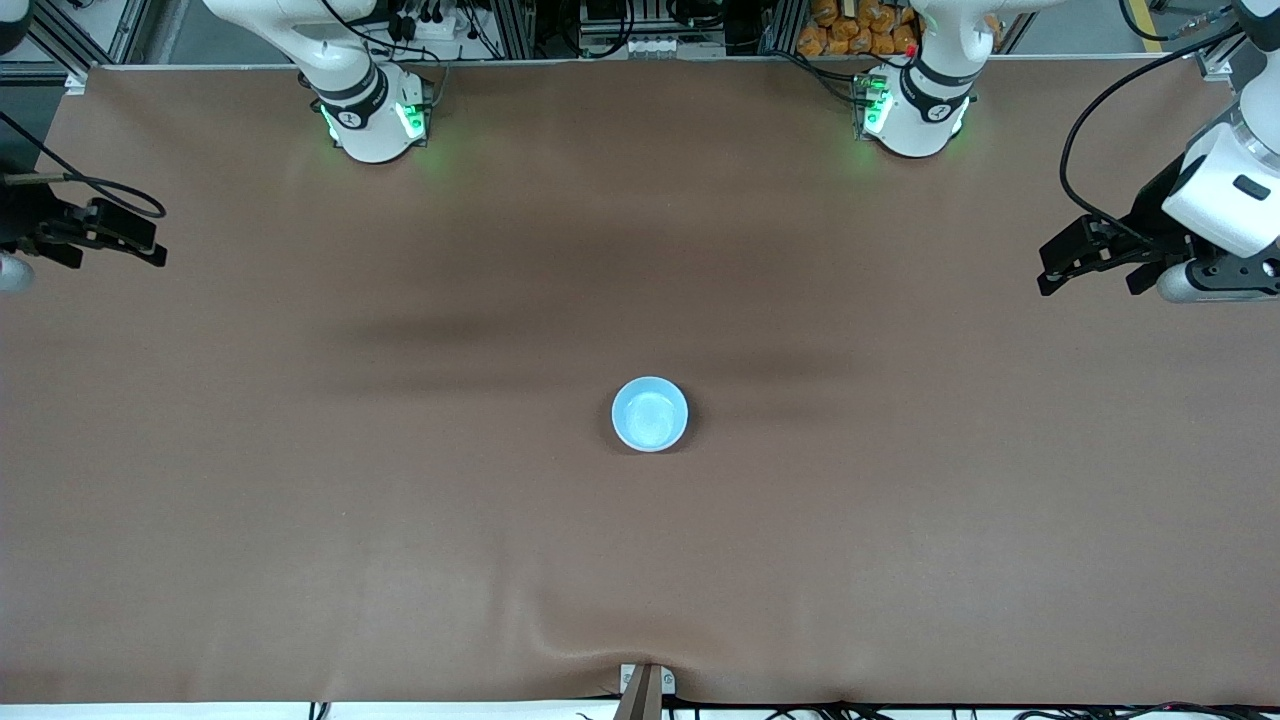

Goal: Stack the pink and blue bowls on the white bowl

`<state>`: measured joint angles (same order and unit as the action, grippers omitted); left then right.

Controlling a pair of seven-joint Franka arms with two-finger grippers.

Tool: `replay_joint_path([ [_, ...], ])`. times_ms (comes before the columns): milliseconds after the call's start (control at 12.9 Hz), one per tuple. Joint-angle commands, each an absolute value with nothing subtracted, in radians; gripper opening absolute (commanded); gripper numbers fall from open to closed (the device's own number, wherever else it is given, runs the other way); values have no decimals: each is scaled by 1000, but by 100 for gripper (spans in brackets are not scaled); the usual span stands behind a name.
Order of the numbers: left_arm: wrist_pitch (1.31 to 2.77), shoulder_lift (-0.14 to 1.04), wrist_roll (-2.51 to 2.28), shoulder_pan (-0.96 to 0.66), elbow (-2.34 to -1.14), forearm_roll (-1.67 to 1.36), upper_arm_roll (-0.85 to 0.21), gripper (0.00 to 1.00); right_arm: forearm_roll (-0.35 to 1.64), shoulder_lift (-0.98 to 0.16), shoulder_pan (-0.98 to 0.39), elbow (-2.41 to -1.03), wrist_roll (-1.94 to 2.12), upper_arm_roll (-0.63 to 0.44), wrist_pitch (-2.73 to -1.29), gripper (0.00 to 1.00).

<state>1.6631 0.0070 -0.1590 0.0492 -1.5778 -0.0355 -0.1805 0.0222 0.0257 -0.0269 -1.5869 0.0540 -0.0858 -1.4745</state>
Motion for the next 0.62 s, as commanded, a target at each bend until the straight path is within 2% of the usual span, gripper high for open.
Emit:
replay_joint_path([
  [0,1641,14,-144,52,-1555,-20,-186,100,3,28,0,-1545,40,-52,-1434,100],
  [543,1641,14,-144,52,-1557,-20,-186,100,3,25,0,-1545,41,-52,-1450,100],
])
